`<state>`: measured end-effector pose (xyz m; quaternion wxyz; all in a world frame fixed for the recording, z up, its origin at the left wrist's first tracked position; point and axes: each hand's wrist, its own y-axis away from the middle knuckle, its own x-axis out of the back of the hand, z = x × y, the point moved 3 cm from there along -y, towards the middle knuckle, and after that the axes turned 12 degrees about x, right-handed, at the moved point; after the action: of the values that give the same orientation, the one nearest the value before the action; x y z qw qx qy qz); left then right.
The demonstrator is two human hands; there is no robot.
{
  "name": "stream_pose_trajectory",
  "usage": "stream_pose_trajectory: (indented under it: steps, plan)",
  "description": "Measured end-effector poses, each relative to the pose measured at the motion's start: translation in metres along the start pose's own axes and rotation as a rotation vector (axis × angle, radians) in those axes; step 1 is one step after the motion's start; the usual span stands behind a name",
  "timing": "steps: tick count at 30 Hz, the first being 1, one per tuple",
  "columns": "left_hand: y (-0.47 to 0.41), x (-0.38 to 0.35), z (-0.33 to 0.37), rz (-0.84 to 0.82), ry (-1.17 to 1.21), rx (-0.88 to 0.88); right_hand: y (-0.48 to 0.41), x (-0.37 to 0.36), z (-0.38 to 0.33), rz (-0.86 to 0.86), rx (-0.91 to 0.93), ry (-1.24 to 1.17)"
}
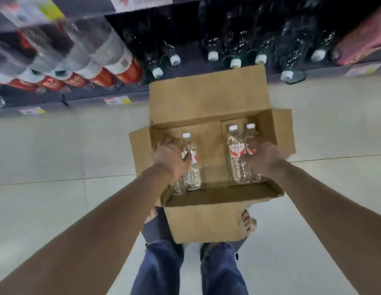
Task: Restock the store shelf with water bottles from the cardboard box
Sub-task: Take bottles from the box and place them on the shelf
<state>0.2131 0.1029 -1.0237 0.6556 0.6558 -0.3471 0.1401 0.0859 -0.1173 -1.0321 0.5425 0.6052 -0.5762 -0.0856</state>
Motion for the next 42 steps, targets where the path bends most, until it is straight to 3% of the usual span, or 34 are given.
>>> stream_pose_trajectory:
  steps: [4, 12, 18, 23, 28, 33, 38, 42]
  plan:
    - [-0.053, -0.05, -0.001, 0.02, 0.028, -0.03, -0.073, -0.037, 0.009, -0.04, 0.097, 0.184]
    - [-0.131, -0.107, 0.007, 0.05, -0.094, -0.018, -0.147, -0.074, 0.032, 0.068, 0.036, 0.286]
    - [-0.154, -0.116, 0.007, -0.043, -0.038, 0.086, -0.169, -0.077, 0.045, -0.026, 0.032, 0.275]
    - [-0.149, -0.119, 0.017, 0.007, 0.052, 0.106, -0.171, -0.091, 0.038, -0.133, -0.019, 0.418]
    - [-0.114, -0.123, 0.037, 0.088, 0.244, 0.022, -0.15, -0.115, 0.042, -0.017, -0.017, 0.044]
    - [-0.086, -0.137, 0.027, -0.169, 0.721, -0.001, -0.131, -0.112, 0.039, -0.002, 0.042, -0.077]
    - [-0.081, -0.126, 0.011, -0.166, 0.74, -0.092, -0.104, -0.105, 0.033, 0.049, 0.166, -0.147]
    - [-0.065, -0.083, -0.009, -0.054, 0.771, -0.102, -0.072, -0.093, 0.004, 0.173, 0.182, -0.48]
